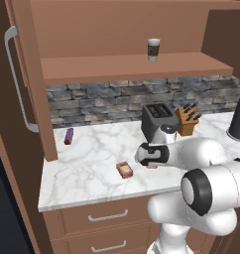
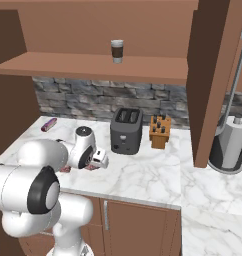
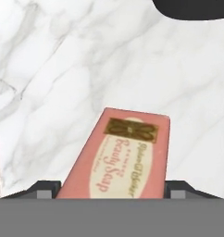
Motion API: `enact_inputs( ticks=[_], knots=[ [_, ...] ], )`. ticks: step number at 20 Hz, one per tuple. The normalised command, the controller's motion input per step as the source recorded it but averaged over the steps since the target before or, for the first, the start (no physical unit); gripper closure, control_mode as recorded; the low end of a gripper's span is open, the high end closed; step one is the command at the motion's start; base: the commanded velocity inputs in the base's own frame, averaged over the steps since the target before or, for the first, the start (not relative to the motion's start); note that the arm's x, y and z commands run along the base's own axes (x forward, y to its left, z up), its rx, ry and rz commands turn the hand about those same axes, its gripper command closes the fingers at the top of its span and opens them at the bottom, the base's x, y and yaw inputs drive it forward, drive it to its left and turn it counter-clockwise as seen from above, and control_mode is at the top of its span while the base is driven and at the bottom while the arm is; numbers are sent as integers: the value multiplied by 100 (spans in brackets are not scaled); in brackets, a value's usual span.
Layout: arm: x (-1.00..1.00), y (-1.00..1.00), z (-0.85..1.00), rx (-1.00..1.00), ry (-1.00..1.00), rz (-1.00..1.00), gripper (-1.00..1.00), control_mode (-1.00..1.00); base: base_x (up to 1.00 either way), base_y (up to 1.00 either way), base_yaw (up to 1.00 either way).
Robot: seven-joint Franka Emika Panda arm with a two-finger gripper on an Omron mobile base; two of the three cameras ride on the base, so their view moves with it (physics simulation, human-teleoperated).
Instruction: Pick the bar soap and bar soap from the cabinet and place them on the counter.
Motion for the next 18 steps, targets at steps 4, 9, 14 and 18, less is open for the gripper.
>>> enact_inputs(
  ticks=[4,9,14,18],
  knots=[
    [0,-9,-16,0,1,0,100,-100,0,0,0],
    [0,-7,-24,0,2,0,100,-100,0,0,0],
    [0,-1,-20,0,1,0,-100,-100,0,0,0],
    [0,0,-1,0,0,0,-100,-100,0,0,0]
  ],
)
